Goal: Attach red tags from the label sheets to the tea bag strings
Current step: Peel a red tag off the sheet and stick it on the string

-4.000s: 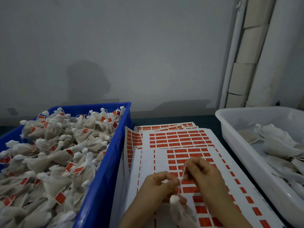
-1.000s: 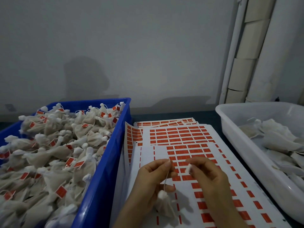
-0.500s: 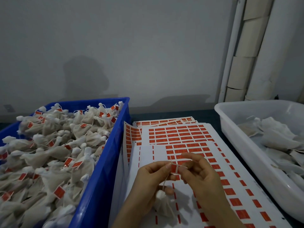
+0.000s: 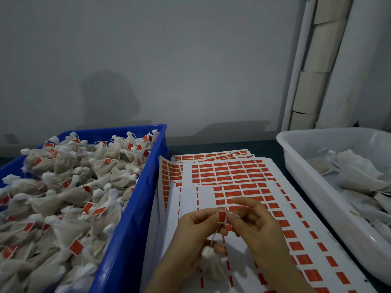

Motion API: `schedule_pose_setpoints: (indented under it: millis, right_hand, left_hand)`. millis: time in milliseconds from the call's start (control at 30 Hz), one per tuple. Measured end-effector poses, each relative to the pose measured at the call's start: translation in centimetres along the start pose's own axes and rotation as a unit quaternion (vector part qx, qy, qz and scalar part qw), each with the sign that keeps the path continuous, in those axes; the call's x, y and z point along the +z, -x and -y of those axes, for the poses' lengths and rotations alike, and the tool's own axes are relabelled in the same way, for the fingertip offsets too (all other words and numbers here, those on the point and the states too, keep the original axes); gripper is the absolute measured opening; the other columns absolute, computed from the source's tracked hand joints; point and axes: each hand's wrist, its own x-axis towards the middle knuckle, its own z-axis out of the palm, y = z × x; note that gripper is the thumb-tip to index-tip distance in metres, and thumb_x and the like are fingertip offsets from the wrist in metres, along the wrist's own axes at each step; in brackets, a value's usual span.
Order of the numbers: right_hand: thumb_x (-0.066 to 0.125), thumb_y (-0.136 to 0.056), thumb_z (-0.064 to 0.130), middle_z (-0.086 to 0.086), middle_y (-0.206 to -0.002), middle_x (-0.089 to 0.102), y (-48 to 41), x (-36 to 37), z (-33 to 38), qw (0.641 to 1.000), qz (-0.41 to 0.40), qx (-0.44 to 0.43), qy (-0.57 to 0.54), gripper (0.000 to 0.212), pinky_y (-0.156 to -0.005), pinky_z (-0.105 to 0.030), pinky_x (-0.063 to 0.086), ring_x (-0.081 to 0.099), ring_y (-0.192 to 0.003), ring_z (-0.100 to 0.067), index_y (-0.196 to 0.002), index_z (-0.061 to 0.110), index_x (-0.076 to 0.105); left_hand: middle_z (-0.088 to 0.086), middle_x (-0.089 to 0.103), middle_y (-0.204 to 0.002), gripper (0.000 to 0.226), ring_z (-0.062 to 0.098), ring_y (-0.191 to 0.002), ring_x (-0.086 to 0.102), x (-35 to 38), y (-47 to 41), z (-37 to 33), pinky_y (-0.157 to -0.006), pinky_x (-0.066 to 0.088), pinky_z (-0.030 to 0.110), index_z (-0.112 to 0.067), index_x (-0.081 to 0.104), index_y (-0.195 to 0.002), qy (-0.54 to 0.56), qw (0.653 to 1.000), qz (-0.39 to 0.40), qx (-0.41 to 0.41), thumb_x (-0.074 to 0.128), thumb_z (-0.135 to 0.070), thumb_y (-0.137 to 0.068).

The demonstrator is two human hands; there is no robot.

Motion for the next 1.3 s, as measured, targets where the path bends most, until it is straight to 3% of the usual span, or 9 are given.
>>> schedule_pose_setpoints:
  millis: [200,433,567,667,767,900,1000,1133,1300]
  right_hand:
    - [0.069,-0.064,0.035,0.032,-0.085,0.065,0.0,0.0,-0.1,1.0,-0.003,-0.001,0.001,0.034,-0.058,-0.003,0.045,0.061,-0.083,0.013,-0.096,0.032,0.058]
    - [0.064,-0.063,0.037,0.03,-0.085,0.065,0.0,-0.1,-0.1,1.0,-0.012,0.0,0.006,0.032,-0.061,-0.004,0.046,0.061,-0.084,0.012,-0.095,0.032,0.06]
    - [0.063,-0.067,0.035,0.033,-0.085,0.064,-0.1,-0.2,-0.2,1.0,-0.012,-0.004,0.021,0.026,-0.062,-0.003,0.046,0.059,-0.086,0.014,-0.093,0.035,0.061]
    - [0.063,-0.076,0.026,0.03,-0.083,0.066,-0.2,-0.3,-0.2,1.0,-0.003,-0.008,0.029,0.017,-0.061,-0.005,0.047,0.06,-0.085,0.011,-0.091,0.034,0.061]
    - [0.057,-0.072,0.036,0.027,-0.079,0.066,-0.2,-0.1,0.0,0.998,-0.014,-0.019,0.059,0.016,-0.06,-0.004,0.046,0.063,-0.081,0.007,-0.088,0.036,0.059]
    - [0.054,-0.069,0.045,0.027,-0.096,0.057,-0.1,0.0,0.0,0.99,-0.033,-0.058,0.127,0.02,-0.065,0.0,0.043,0.059,-0.084,0.004,-0.088,0.039,0.057]
    - [0.056,-0.069,0.043,0.024,-0.09,0.061,-0.1,-0.1,-0.1,0.987,-0.028,-0.068,0.146,0.015,-0.065,-0.002,0.044,0.057,-0.086,0.007,-0.082,0.038,0.059]
    - [0.056,-0.066,0.045,0.028,-0.075,0.061,-0.2,-0.2,-0.2,0.988,-0.049,-0.032,0.143,0.014,-0.06,-0.004,0.041,0.06,-0.076,0.0,-0.078,0.037,0.059]
    - [0.055,-0.067,0.048,0.04,-0.071,0.058,-0.3,-0.1,-0.1,0.993,-0.028,-0.005,0.117,0.02,-0.055,0.0,0.04,0.058,-0.076,0.015,-0.085,0.041,0.057]
  left_hand:
    - [0.007,0.072,-0.085,0.019,0.014,-0.068,0.067,0.0,0.2,-0.1,-0.048,0.05,0.022,-0.017,0.077,-0.089,-0.002,1.0,0.025,0.001,0.062,-0.027,-0.082]
    - [0.009,0.072,-0.089,0.033,0.021,-0.073,0.069,0.3,0.1,-0.3,-0.047,0.05,0.024,-0.018,0.076,-0.088,0.01,1.0,0.007,-0.012,0.056,-0.043,-0.079]
    - [-0.004,0.073,-0.088,0.013,0.016,-0.075,0.069,0.6,-0.1,0.0,-0.053,0.051,0.022,-0.032,0.076,-0.079,-0.055,0.998,-0.02,0.022,0.068,-0.023,-0.082]
    - [-0.003,0.074,-0.086,0.011,0.016,-0.074,0.068,0.6,-0.1,0.1,-0.056,0.051,0.021,-0.026,0.077,-0.08,-0.06,0.997,-0.035,0.033,0.071,-0.031,-0.072]
    - [-0.003,0.074,-0.082,0.015,0.015,-0.073,0.069,0.5,-0.2,0.3,-0.058,0.052,0.021,-0.024,0.077,-0.079,-0.055,0.996,-0.06,0.034,0.069,-0.034,-0.07]
    - [-0.006,0.074,-0.082,0.012,0.009,-0.071,0.069,0.4,-0.3,0.4,-0.057,0.052,0.018,-0.026,0.076,-0.082,-0.072,0.995,-0.055,0.046,0.069,-0.032,-0.074]
    - [-0.007,0.074,-0.081,0.018,0.011,-0.071,0.069,0.4,-0.3,0.5,-0.059,0.051,0.014,-0.03,0.075,-0.08,-0.082,0.994,-0.038,0.066,0.068,-0.037,-0.065]
    - [-0.007,0.074,-0.084,0.026,0.015,-0.073,0.07,0.4,-0.6,0.7,-0.062,0.053,0.017,-0.025,0.071,-0.093,-0.096,0.992,-0.047,0.072,0.071,-0.033,-0.068]
    - [-0.008,0.073,-0.082,0.004,0.012,-0.072,0.069,0.2,-0.8,1.0,-0.057,0.052,0.017,-0.022,0.072,-0.084,-0.105,0.99,-0.063,0.064,0.07,-0.021,-0.081]
